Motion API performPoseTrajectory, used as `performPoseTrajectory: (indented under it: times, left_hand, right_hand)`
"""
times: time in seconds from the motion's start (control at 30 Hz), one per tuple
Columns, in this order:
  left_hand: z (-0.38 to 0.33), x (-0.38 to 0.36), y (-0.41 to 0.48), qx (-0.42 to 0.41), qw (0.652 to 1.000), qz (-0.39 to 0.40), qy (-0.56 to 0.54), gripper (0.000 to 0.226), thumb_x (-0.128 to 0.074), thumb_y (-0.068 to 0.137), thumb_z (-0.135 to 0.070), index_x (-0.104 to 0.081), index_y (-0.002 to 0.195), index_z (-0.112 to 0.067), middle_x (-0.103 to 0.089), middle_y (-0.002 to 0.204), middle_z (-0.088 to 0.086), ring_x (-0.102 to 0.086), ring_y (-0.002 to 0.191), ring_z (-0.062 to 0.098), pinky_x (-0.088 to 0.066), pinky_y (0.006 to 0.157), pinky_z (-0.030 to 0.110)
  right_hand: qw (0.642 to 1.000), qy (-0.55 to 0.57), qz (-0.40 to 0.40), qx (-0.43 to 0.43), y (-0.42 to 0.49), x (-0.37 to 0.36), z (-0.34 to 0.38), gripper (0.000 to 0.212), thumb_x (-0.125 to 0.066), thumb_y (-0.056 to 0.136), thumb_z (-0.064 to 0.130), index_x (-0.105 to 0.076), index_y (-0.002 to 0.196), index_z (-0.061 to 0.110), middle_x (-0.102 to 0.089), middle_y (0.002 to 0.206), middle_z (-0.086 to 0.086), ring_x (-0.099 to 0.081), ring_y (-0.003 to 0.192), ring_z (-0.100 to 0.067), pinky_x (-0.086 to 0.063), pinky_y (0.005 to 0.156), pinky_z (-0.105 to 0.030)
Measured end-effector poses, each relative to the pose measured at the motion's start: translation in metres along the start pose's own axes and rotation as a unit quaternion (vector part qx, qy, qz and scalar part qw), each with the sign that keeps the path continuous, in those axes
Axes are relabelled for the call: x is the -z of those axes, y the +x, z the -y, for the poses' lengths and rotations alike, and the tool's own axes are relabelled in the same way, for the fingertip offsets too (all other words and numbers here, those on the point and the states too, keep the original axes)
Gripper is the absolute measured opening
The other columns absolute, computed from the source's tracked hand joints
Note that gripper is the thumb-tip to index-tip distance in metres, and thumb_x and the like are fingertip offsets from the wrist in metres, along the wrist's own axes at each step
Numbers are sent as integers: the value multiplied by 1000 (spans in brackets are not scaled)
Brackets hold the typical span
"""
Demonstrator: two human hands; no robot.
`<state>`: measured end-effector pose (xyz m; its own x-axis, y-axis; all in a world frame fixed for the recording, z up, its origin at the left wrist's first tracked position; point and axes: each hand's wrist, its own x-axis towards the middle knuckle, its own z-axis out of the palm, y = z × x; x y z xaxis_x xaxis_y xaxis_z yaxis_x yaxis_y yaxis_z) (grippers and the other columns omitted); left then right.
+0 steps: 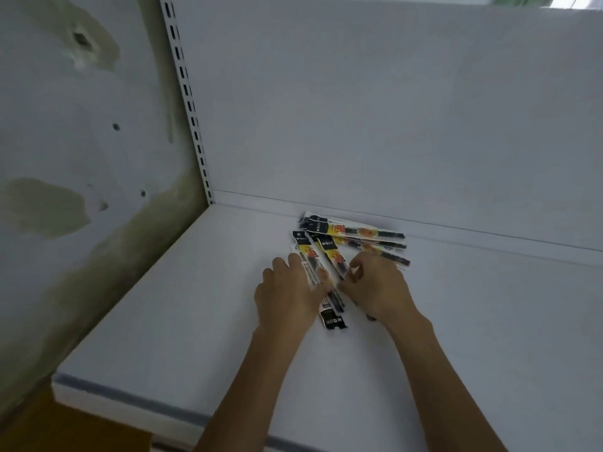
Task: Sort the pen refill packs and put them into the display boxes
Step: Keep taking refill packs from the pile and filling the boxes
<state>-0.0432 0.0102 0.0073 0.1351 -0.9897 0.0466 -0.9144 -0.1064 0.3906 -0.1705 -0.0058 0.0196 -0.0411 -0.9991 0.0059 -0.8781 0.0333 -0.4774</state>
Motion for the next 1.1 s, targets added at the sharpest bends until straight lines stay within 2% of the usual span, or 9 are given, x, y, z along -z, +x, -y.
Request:
performPoseTrajectory:
  times: [0.1,0.3,0.4,0.5,0.73,0.8,0.9,1.0,1.1]
  left_hand:
    - [15,7,5,-19,997,35,-62,53,-62,82,-47,-41,122,-18,-53,113,4,-54,101,21,-43,74,31]
    - [34,22,4,-19,986,92,-141,43,-62,84,-25,-44,121,-13,-56,111,7,-57,96,23,-50,84,38]
    - [40,25,1,-28,990,70,-115,35,-57,88,-31,-50,115,-10,-54,110,7,-54,93,19,-48,77,33]
    - [42,24,-2,-33,996,42,-72,43,-53,88,-47,-51,106,-9,-48,103,6,-50,88,19,-39,67,27]
    - [53,31,1,-35,988,120,-86,16,-66,80,-14,-59,84,0,-62,89,14,-63,81,27,-38,49,22]
    - [60,32,2,-41,987,123,-90,16,-65,79,-17,-56,72,-6,-60,79,12,-61,72,24,-37,47,24]
    - [71,34,-4,-56,993,75,-77,22,-58,86,-29,-52,74,-12,-62,88,9,-57,72,21,-42,50,27]
    - [69,45,-12,-69,982,22,-172,20,-50,93,-28,-51,83,-11,-62,92,3,-64,71,17,-51,54,27]
    - [57,55,-18,-52,939,54,-336,9,-55,91,-20,-48,87,-17,-61,88,-7,-66,55,6,-46,43,16]
  right_hand:
    - [999,-6,42,-26,0,-2,7,32,-67,79,28,-57,107,15,-60,103,-5,-58,90,-22,-50,79,-33]
    - [994,54,58,-79,-11,-8,14,37,-71,77,29,-57,108,15,-58,102,-2,-55,89,-18,-48,78,-28]
    - [993,62,46,-85,-19,-9,15,34,-70,78,29,-58,106,13,-52,90,2,-50,82,-14,-43,73,-25]
    - [992,84,17,-90,-27,-7,16,24,-62,85,30,-61,98,11,-50,74,6,-48,67,-10,-42,68,-24]
    - [986,86,-41,-136,-36,-11,14,27,-45,90,22,-44,67,8,-47,63,-4,-39,53,-16,-31,52,-26]
    - [985,93,-71,-129,-39,-11,13,28,-43,90,18,-39,63,10,-43,60,-2,-35,52,-16,-27,51,-27]
    - [983,108,-105,-105,-47,-8,17,32,-43,90,14,-33,60,12,-37,56,1,-30,50,-14,-23,49,-27]
    - [973,154,-136,-102,-56,-5,18,29,-41,91,12,-39,63,5,-48,60,-1,-36,52,-14,-25,47,-26]
    - [949,243,-166,-111,-65,0,17,23,-42,91,13,-47,78,-4,-60,74,-11,-48,64,-18,-31,50,-27]
